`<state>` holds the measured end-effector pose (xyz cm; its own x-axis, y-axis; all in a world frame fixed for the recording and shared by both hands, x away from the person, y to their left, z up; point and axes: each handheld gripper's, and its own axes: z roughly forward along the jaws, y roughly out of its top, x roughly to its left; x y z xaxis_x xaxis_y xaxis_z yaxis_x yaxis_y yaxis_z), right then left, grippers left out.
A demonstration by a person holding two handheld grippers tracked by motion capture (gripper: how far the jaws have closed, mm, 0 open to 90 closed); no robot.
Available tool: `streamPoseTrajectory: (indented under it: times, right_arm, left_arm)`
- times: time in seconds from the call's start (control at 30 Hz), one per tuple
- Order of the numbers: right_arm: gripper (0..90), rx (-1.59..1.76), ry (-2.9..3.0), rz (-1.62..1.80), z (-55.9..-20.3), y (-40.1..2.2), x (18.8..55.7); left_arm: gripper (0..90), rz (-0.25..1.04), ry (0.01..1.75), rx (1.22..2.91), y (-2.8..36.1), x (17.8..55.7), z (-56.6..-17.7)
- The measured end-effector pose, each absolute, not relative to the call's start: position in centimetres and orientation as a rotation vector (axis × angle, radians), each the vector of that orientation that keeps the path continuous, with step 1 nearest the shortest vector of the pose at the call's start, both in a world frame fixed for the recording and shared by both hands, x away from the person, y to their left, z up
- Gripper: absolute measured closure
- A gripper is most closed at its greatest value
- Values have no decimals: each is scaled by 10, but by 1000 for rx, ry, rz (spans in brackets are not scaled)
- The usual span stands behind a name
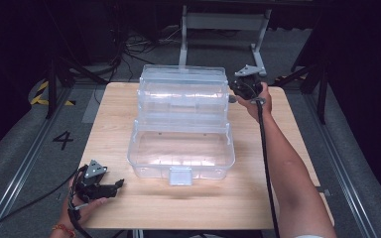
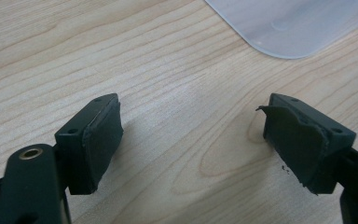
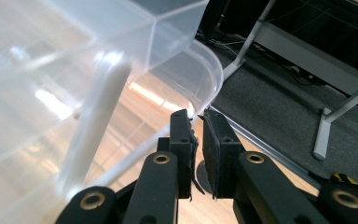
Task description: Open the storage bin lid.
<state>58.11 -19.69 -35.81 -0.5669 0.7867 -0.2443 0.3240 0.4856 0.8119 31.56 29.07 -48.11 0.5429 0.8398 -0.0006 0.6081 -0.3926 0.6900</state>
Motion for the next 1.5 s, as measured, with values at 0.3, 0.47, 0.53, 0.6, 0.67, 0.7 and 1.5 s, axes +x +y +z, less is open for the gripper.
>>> streamPoseTrajectory:
  times: [0.3,0.47,0.53,0.6,0.67,0.7,1.5]
  right_arm:
    - [820,890,2128,971,-360,-208,561]
    - [820,872,2144,969,-361,-219,545]
    - [820,864,2154,978,-361,-222,539]
    - [820,855,2162,981,-362,-223,535]
    - [820,846,2165,998,-361,-225,529]
    - [819,841,2167,1001,-361,-226,527]
    - [796,762,2204,1052,-366,-245,472]
  left_arm:
    - [200,462,1164,2135,291,315,-481]
    - [200,465,1162,2134,291,316,-481]
    - [200,466,1162,2134,291,316,-481]
    - [199,466,1163,2128,291,316,-482]
    - [200,465,1163,2129,291,316,-482]
    - [200,466,1163,2128,291,316,-482]
    - [198,464,1151,2139,292,314,-481]
